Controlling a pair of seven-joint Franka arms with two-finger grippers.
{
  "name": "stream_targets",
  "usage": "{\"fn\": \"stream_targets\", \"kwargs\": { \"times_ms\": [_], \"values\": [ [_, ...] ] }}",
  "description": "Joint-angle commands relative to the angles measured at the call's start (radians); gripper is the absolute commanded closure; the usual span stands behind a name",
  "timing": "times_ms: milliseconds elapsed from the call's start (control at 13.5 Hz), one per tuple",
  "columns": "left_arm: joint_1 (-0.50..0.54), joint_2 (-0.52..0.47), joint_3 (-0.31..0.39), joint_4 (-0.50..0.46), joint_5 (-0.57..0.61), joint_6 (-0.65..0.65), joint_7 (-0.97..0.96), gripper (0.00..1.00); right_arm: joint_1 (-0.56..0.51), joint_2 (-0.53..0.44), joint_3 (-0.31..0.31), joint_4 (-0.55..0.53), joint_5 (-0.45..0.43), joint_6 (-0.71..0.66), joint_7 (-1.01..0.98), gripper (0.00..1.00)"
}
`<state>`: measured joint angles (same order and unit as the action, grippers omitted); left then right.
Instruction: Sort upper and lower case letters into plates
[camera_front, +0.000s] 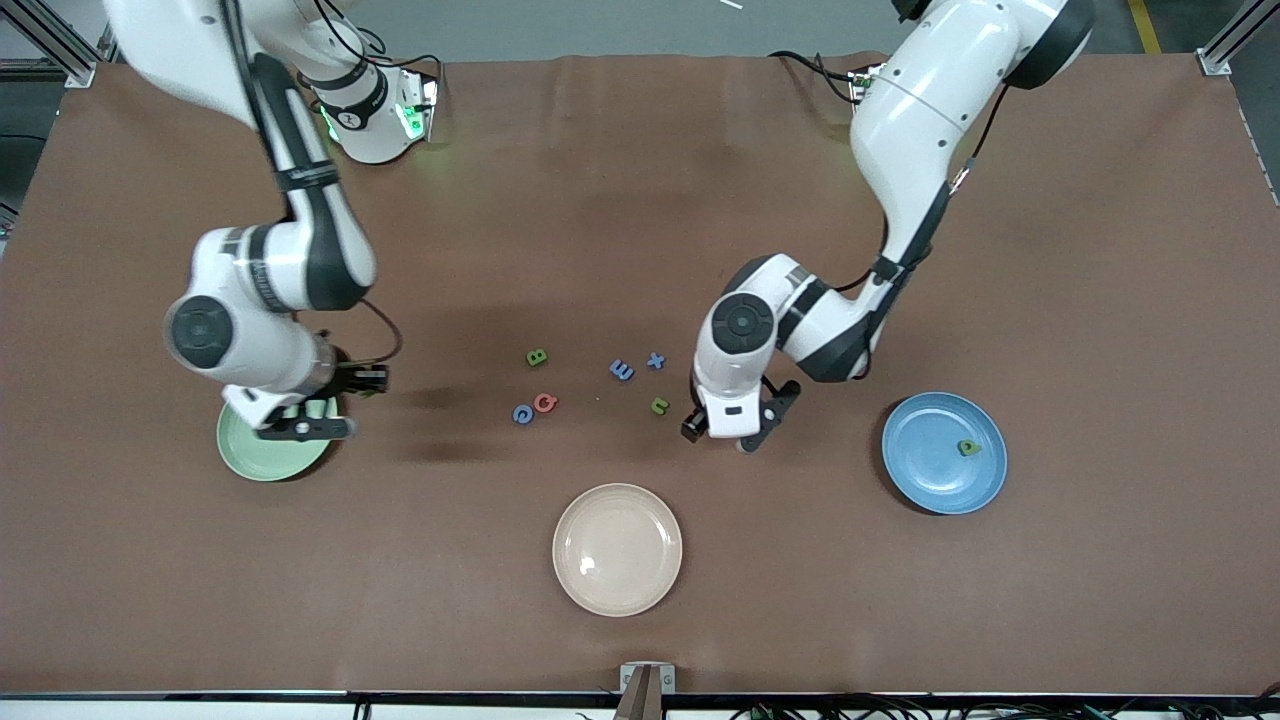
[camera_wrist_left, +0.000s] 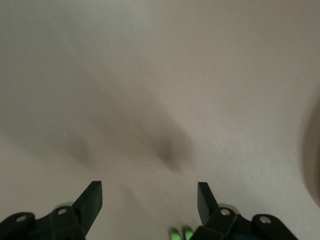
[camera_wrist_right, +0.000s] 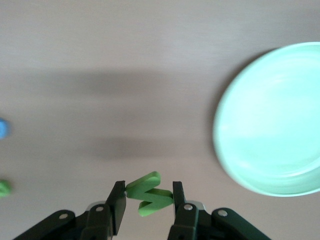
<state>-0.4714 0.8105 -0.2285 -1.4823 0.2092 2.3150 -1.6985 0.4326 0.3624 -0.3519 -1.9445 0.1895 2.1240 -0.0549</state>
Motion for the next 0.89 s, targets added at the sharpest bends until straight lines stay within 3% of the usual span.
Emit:
{"fn": "stream_targets", "kwargs": {
  "times_ms": [0, 148, 443, 517, 739, 813],
  "values": [
    [-0.070, 0.099, 0.017, 0.143, -0.013, 0.001, -0.137, 0.23, -0.087, -0.014, 0.001, -0.066, -0.012, 0.046, -0.126, 0.73],
    [-0.095, 0.137, 0.020, 0.192, -0.011, 0.003, -0.205, 0.25, -0.147, -0.014, 0.001, -0.128, -0.012, 0.146, -0.219, 0.73],
    [-0.110, 0.154, 0.020, 0.194, -0.013, 0.015, -0.214, 0.34, -0.204, 0.009, 0.002, -0.157, -0.012, 0.217, -0.298, 0.73],
    [-0.113, 0.160, 0.020, 0.194, -0.011, 0.015, -0.214, 0.41, -0.212, 0.016, 0.002, -0.172, -0.010, 0.256, -0.316, 0.73],
    [-0.111, 0.168, 0.020, 0.192, -0.008, 0.014, -0.214, 0.89, -0.224, 0.026, 0.004, -0.234, -0.007, 0.349, -0.324, 0.73],
    [-0.111, 0.168, 0.020, 0.189, -0.004, 0.004, -0.213, 0.99, -0.225, 0.029, 0.004, -0.243, -0.007, 0.361, -0.324, 0.73]
  ]
}}
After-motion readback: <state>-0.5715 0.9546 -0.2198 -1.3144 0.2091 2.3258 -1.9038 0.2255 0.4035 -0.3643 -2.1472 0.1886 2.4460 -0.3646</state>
